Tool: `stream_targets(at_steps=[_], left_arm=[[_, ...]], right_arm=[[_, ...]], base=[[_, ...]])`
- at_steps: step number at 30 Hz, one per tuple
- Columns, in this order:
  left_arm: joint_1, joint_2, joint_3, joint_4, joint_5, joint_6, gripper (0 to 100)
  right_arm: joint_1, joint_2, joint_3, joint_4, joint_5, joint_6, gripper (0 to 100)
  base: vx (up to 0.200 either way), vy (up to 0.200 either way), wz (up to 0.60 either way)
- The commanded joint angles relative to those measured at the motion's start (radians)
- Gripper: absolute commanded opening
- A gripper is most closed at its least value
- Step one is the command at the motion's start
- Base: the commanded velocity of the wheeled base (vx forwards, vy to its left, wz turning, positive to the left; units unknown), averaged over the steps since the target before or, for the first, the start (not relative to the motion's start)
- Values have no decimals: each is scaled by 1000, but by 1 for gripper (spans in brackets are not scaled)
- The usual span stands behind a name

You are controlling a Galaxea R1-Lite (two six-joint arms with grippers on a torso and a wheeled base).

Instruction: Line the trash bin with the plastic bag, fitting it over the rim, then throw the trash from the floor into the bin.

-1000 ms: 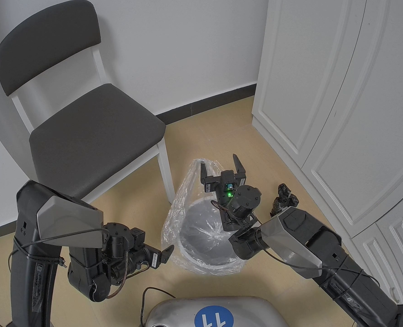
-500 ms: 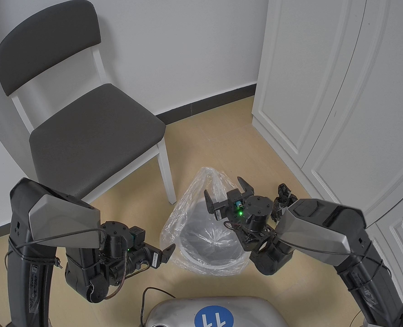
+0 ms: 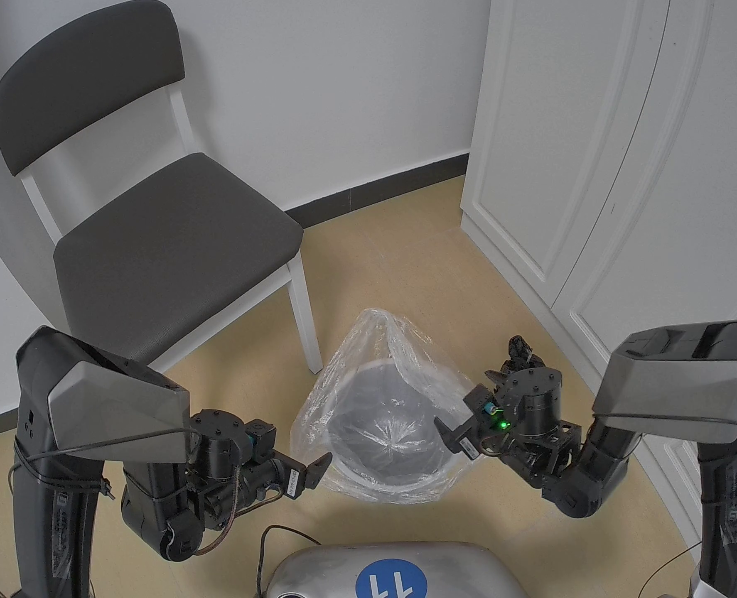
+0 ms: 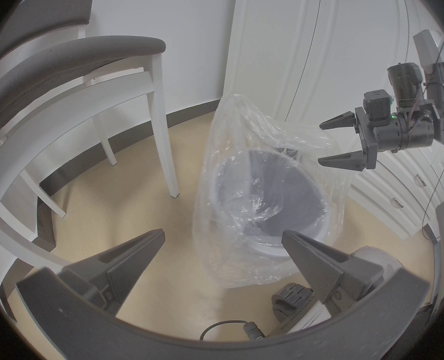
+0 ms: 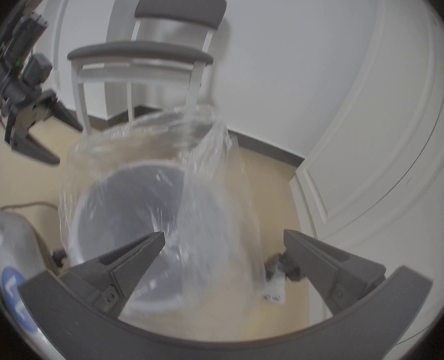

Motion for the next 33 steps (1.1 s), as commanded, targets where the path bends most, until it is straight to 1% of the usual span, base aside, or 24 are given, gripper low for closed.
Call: stream_targets(at_steps=[1,3,5,6,7,8,9,10,12,13,16,20,23,24,33], left_arm=[[-38,9,-11,-1,3,-5,100],[-52,26,-33,-1,20,-36,100],[-61,38,-71,1,62,-70,100],[-64,48,-102,1,103,-91,100],[-64,51,-117,2,126,-100,100],[-64,51,-117,2,126,-100,100],[-56,64,-168,2,209,-116,100],[-52,66,-175,2,224,-117,100],[-42,63,-182,2,234,-117,100],[-30,52,-180,2,232,-117,100],[-15,46,-191,2,238,-110,100],[0,94,-246,4,261,-104,100],[7,147,-310,4,313,-105,100],[11,156,-330,2,330,-107,100],[40,173,-406,4,382,-105,100]], right_arm=[[-71,-73,20,61,3,-33,100],[-95,-48,3,69,3,-44,100],[-112,-27,-18,69,3,-50,100],[-123,-14,-32,69,1,-53,100],[-127,-8,-40,69,1,-53,100],[-127,-8,-40,69,1,-53,100],[-143,6,-58,69,0,-54,100],[-147,7,-60,69,0,-54,100],[-153,9,-61,69,-5,-60,100],[-164,9,-64,70,-15,-82,100],[-186,21,-83,70,-31,-99,100],[-207,101,-178,53,-35,-93,100],[-219,157,-247,26,-49,-88,100],[-222,167,-259,20,-52,-88,100],[-218,191,-316,15,-60,-65,100]], base=[[0,0,0],[0,0,0],[0,0,0],[0,0,0],[0,0,0],[0,0,0],[0,0,0],[0,0,0],[0,0,0],[0,0,0],[0,0,0],[0,0,0],[0,0,0],[0,0,0],[0,0,0]])
